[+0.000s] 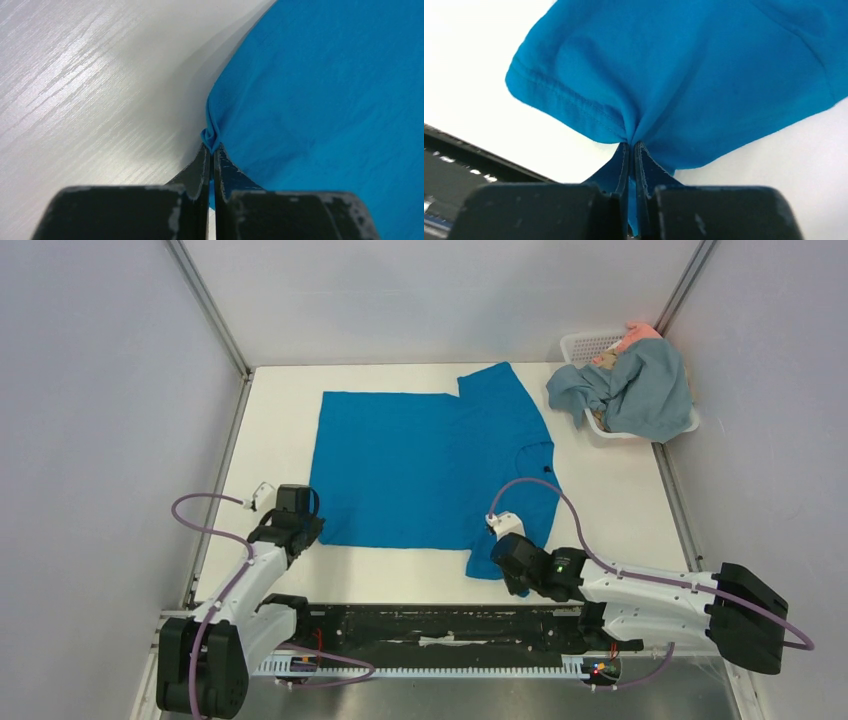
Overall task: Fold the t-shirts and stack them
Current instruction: Grab the side of the flattened tshirt closest away from the robot with both arms, then fold the flattened tshirt in 1/3 of the way
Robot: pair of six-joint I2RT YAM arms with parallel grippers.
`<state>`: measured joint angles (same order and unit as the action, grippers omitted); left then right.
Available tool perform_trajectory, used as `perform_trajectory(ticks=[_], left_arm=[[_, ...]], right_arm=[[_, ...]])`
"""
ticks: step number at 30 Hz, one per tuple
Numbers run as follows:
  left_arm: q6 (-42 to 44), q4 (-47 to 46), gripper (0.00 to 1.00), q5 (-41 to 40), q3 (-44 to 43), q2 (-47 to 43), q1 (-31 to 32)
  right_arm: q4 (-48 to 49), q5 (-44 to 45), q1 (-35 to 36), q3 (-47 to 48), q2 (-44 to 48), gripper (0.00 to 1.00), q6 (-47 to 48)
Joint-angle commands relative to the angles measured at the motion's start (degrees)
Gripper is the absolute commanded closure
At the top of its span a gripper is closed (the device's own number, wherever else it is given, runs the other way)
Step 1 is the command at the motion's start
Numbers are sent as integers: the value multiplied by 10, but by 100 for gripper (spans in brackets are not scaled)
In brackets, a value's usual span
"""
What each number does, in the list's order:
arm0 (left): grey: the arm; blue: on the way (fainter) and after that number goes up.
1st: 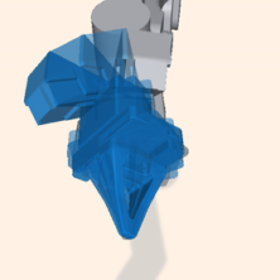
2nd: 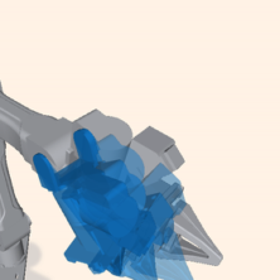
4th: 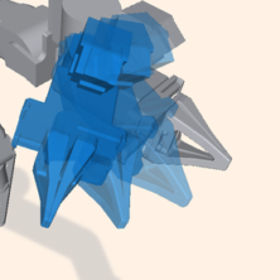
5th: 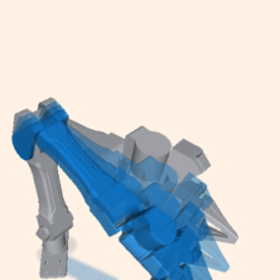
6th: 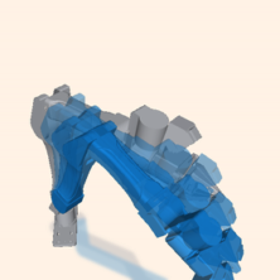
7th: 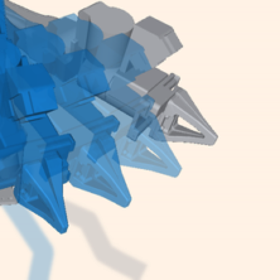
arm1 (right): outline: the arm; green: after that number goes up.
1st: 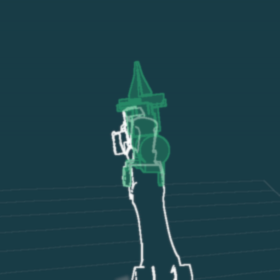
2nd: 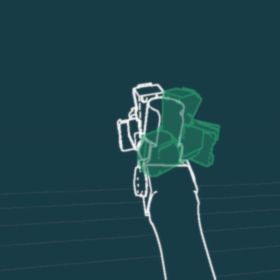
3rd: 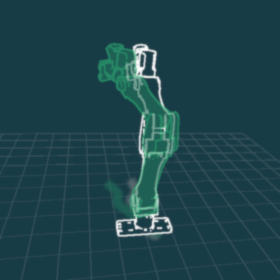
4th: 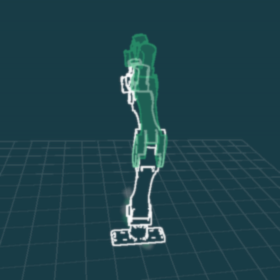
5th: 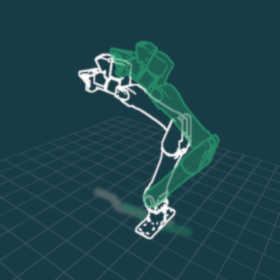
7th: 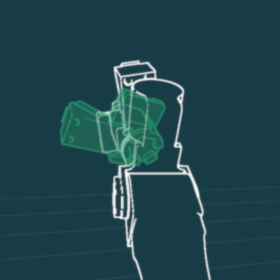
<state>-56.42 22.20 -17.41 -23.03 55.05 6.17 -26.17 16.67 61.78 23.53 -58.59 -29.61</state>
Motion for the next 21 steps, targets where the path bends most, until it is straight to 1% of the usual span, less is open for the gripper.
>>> perform_trajectory(ticks=[1,4,8,12,18,21], left_arm=[[1,0,98,12,-9,-14,-3],[-2,3,98,18,-16,-21,-3],[-5,7,98,19,-33,-23,-3],[-13,0,98,14,-55,-6,-3],[-21,-4,98,-4,-107,55,-2],[-20,-8,98,-6,-137,86,-3]], right_arm=[[-59,83,-1,11,3,100,-17],[-63,115,-1,37,20,100,-16],[-71,171,-5,88,18,100,-5],[-44,197,-41,130,3,100,17],[48,172,-129,186,-27,100,82],[66,163,-162,221,-57,100,112]])
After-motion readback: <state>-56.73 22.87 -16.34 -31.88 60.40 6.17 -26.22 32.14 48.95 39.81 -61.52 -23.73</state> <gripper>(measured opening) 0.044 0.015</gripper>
